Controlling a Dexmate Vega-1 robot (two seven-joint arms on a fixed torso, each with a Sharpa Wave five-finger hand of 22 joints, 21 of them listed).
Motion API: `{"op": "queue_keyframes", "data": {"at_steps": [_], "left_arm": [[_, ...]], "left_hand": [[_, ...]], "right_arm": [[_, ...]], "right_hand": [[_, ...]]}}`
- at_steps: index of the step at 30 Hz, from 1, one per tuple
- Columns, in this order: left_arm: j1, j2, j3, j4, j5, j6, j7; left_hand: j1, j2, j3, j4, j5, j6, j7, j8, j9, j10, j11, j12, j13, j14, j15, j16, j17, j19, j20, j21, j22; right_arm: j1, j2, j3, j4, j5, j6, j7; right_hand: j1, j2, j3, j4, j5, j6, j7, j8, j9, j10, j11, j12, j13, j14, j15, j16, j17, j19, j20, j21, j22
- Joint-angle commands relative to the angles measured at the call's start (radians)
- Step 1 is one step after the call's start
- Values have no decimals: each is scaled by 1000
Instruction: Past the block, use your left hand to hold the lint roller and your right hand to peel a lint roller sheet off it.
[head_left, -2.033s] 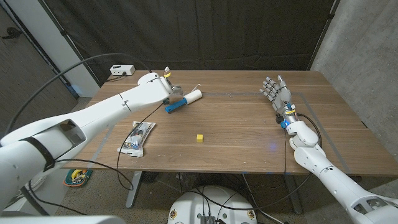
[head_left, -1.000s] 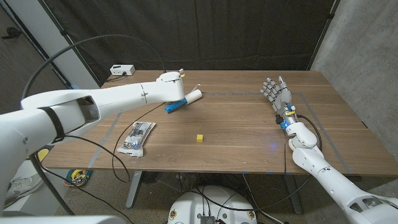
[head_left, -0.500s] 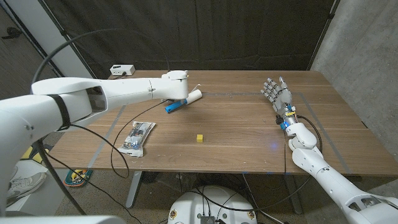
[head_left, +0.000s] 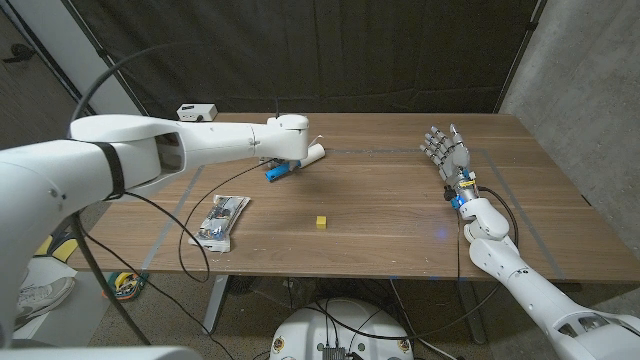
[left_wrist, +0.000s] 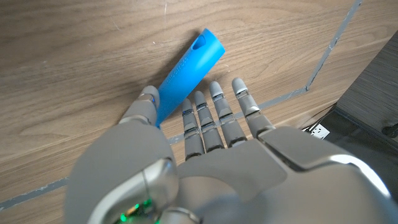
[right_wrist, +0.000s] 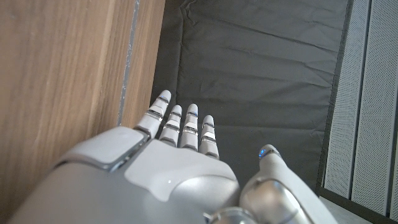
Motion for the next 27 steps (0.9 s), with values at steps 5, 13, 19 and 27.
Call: {"op": "queue_keyframes", "data": {"at_steps": [5, 13, 19, 27], "left_arm": [[-2, -47, 34, 76, 24, -20, -46], [49, -23, -30, 81, 24, -52, -23], [134, -6, -111, 59, 67, -34, 106], [284, 34, -246, -4, 152, -53, 339]], "left_hand": [[93, 26, 37, -10, 19, -17, -1, -21, 1, 13, 2, -9, 4, 9, -53, 1, -5, 14, 1, 2, 2], [85, -3, 21, 16, 14, -62, 10, -40, 2, -8, 23, -30, 1, -6, -14, -30, -21, 93, 1, 29, 0], [140, 44, 71, 11, 31, 68, 31, -3, 5, 140, -16, -3, -5, 219, -105, 0, -28, 271, -74, 95, -4], [268, 88, 125, -7, 21, 259, 35, 41, 13, 343, -55, 51, 25, 512, -192, 95, 9, 449, -185, 197, 2]], "right_arm": [[2, 2, 1, 5, -2, -5, -7], [-2, -6, -3, -20, -14, -19, -28], [-6, -9, -5, -32, -19, -25, -40], [-13, -10, -6, -41, -25, -26, -53]], "right_hand": [[2, 7, 5, 7, -2, 10, 3, 3, 6, 8, 1, 5, 3, 14, -2, 6, 2, 6, -1, 10, 6], [0, 9, 4, 8, -2, 16, 2, 4, 6, 11, 4, 6, 3, 22, 0, 9, 2, 9, -1, 11, 6], [-1, 10, 4, 9, -3, 18, 1, 4, 6, 13, 6, 5, 3, 27, 2, 10, 3, 10, -1, 11, 6], [-2, 11, 4, 10, -3, 21, 2, 4, 6, 15, 8, 5, 3, 30, 3, 10, 3, 12, 0, 11, 6]]}}
